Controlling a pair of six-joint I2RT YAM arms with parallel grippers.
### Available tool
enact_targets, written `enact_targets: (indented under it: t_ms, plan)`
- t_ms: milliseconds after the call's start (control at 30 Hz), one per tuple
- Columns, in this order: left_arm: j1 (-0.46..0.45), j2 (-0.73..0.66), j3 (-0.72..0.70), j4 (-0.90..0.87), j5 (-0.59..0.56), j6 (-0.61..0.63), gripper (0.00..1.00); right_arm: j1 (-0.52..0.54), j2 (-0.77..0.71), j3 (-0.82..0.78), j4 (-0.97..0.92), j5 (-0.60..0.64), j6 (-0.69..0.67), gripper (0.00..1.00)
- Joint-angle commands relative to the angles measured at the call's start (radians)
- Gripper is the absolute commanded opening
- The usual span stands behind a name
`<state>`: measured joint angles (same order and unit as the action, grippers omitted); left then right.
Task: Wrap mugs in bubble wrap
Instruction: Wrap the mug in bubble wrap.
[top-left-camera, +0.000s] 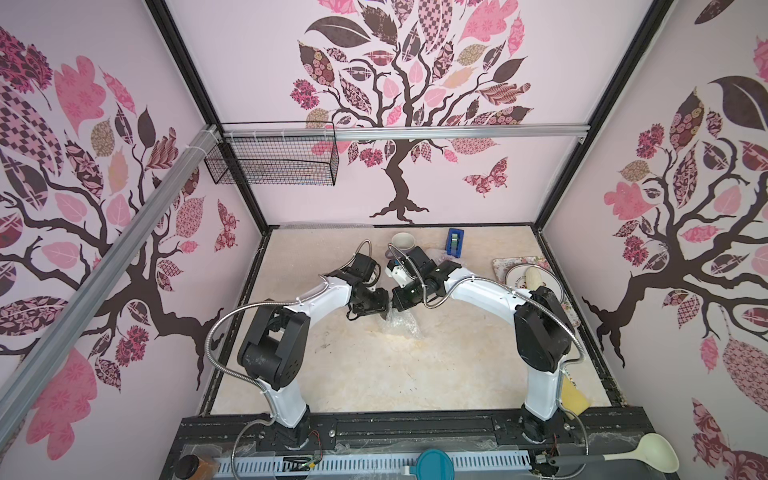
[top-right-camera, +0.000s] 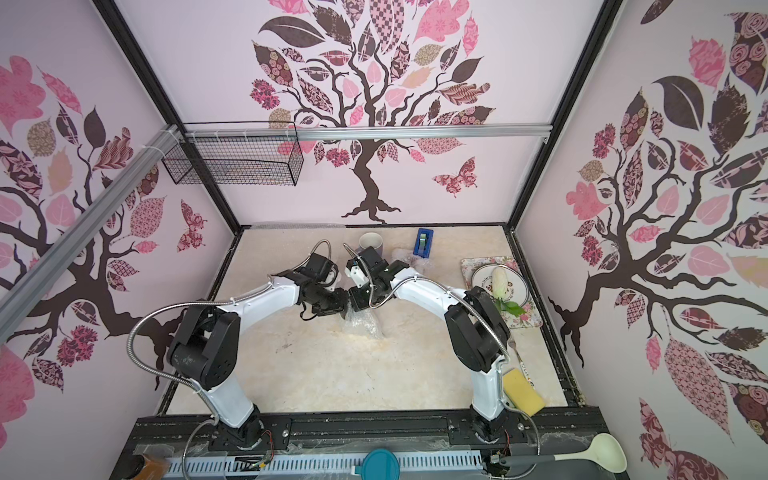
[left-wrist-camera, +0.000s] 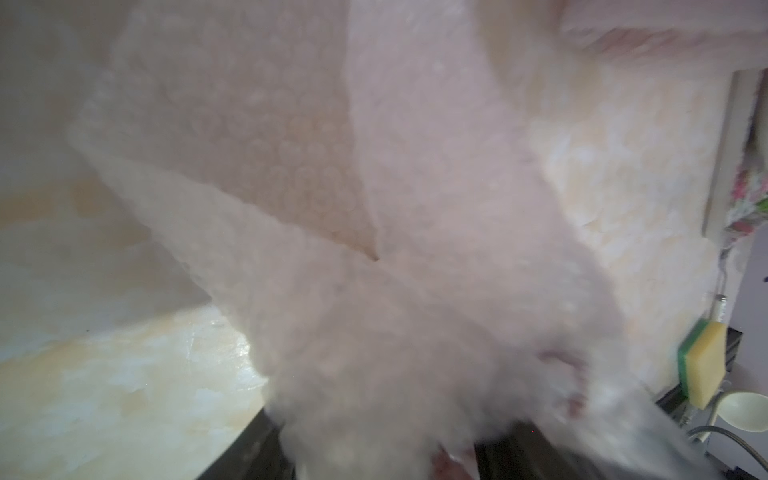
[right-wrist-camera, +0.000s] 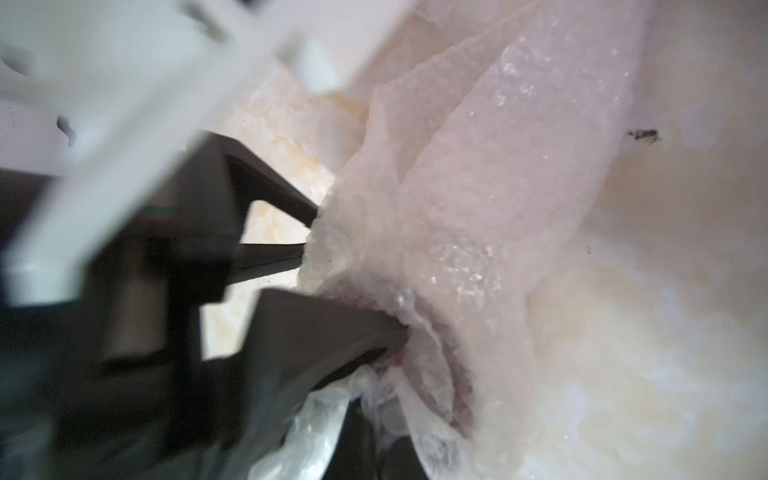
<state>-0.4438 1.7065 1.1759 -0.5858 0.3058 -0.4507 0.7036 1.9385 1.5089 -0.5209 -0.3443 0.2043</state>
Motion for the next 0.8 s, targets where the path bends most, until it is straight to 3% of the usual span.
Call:
enact_targets:
  t_ms: [0, 233, 433, 600, 700, 767]
  plan:
    - [0.028, -0.095, -0.022, 0.067, 0.001, -0.025, 0.65, -0.006, 0.061, 0.062, -0.007, -0.019, -0.015, 0.0]
    - [0.044, -0.18, -0.093, 0.037, 0.08, 0.008, 0.78, -0.006, 0.106, 0.095, -0.007, -0.048, -0.001, 0.0]
    - [0.04, -0.087, -0.083, -0.034, 0.078, 0.095, 0.77, -0.006, 0.131, 0.118, -0.01, -0.063, 0.009, 0.01]
    - [0.034, 0.015, -0.019, -0.083, -0.008, 0.113, 0.77, -0.007, 0.137, 0.133, -0.01, -0.075, 0.023, 0.05]
    - [0.034, 0.062, 0.025, -0.113, -0.076, 0.101, 0.77, -0.008, 0.127, 0.162, -0.036, -0.076, 0.032, 0.15]
    - [0.035, 0.089, 0.038, -0.12, -0.097, 0.093, 0.77, -0.019, 0.109, 0.182, -0.066, -0.083, 0.06, 0.36]
